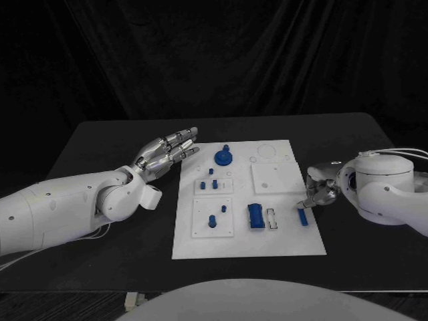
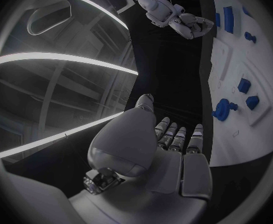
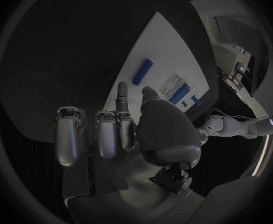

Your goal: Assemble the parts on the task board

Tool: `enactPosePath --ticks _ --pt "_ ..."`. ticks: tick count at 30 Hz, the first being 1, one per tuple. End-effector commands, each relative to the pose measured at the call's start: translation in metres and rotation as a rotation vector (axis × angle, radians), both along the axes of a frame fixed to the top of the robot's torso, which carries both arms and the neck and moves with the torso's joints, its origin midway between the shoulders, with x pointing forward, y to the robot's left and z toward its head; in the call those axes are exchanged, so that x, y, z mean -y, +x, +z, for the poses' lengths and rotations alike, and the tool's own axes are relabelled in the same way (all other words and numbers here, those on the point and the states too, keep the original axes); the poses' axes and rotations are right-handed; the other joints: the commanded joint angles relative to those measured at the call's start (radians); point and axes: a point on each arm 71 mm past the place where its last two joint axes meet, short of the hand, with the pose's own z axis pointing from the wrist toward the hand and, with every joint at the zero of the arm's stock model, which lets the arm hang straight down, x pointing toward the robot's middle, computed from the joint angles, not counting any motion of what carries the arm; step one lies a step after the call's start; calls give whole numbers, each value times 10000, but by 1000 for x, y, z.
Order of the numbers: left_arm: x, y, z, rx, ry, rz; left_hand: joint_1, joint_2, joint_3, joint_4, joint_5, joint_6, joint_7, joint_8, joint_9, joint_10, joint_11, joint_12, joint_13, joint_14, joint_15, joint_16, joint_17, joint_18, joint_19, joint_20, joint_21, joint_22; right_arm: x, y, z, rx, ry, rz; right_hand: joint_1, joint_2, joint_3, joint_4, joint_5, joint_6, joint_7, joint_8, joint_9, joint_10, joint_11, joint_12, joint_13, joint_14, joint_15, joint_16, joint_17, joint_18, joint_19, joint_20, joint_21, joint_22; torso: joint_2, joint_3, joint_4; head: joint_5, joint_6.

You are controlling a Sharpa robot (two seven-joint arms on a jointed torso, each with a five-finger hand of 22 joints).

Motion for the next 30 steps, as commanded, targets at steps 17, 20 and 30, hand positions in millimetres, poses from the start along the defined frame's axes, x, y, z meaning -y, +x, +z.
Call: enactPosePath --ticks 17,20,30 --pt "0 0 1 8 -191 -53 103 3 63 18 45 -33 40 65 7 -11 98 51 12 17 21 -15 -11 115 19 58 40 2 0 -6 -17 -524 268 -539 -140 32 169 -118 95 -408 263 -725 17 1076 164 25 2628 1001 240 -49 2427 264 491 194 -616 2162 -6 2 -3 37 0" --pt "0 0 1 2 -189 -59 103 3 63 18 45 -33 40 65 7 -11 98 51 12 17 21 -15 -11 115 19 58 40 2 1 -7 -19 -546 277 -585 58 -28 269 -254 516 -510 316 -931 37 1076 208 25 2628 974 275 -95 2304 318 404 233 -854 2081 -4 2 -5 34 0" --pt "1 0 0 -34 -172 -80 103 3 63 18 45 -33 40 65 7 -11 98 51 12 17 21 -15 -11 115 19 58 40 2 4 -5 -25 -462 351 -805 456 -184 527 -600 1311 -918 472 -1367 124 1076 343 25 2628 908 378 -216 2009 456 178 325 -1514 1856 -2 0 -9 59 0"
